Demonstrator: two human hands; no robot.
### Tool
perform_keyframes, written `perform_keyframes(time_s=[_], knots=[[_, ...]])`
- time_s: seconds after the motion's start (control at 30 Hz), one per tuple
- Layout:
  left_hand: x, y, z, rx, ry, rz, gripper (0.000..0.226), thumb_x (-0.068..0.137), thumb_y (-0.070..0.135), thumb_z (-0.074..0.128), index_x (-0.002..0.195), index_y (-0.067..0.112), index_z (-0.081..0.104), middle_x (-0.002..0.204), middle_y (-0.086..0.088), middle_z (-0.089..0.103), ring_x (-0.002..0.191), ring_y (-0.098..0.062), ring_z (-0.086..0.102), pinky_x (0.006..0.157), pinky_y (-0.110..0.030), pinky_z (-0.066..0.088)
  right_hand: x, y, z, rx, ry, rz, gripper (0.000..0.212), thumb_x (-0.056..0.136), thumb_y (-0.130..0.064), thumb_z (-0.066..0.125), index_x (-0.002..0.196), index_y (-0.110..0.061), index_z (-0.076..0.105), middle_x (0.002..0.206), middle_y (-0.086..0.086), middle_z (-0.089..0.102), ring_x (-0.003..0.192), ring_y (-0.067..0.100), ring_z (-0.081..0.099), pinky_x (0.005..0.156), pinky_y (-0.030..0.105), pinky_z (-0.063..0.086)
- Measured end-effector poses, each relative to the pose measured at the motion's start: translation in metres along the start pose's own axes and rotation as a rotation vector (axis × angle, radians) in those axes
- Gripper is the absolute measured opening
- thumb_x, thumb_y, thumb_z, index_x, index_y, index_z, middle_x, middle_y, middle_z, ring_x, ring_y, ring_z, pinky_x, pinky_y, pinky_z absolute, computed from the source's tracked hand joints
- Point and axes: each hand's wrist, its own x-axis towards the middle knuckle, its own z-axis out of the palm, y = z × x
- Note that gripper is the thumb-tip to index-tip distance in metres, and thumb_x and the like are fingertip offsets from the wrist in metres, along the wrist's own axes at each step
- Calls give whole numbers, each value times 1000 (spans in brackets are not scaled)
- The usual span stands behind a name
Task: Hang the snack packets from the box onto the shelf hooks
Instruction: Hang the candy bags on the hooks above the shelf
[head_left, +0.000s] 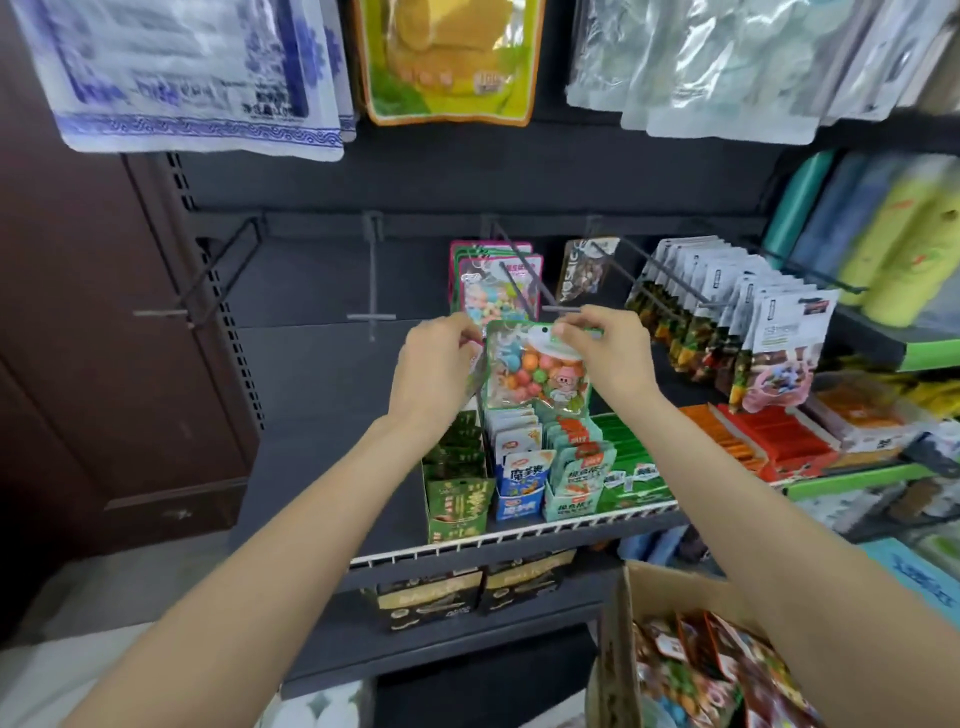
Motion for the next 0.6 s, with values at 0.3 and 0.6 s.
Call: perform_keyframes(time_s=[0.3, 0.6], knots=[[10, -7, 5, 129, 41, 75, 17, 92, 4, 54, 102, 10, 67, 97, -8, 68, 94, -24, 58, 82, -41, 48, 19, 10, 19, -178, 58, -35, 9, 89, -27, 63, 90, -20, 69, 76, -1, 61, 70, 17, 55, 60, 28, 38], [23, -14, 1, 142, -6, 38, 22, 90, -1, 53, 100, 13, 67, 96, -7, 67, 96, -23, 56, 82, -39, 48, 102, 10, 64, -257, 76, 52, 12, 89, -13, 58, 79, -15, 64, 82, 8, 64, 81, 29, 64, 62, 28, 44]])
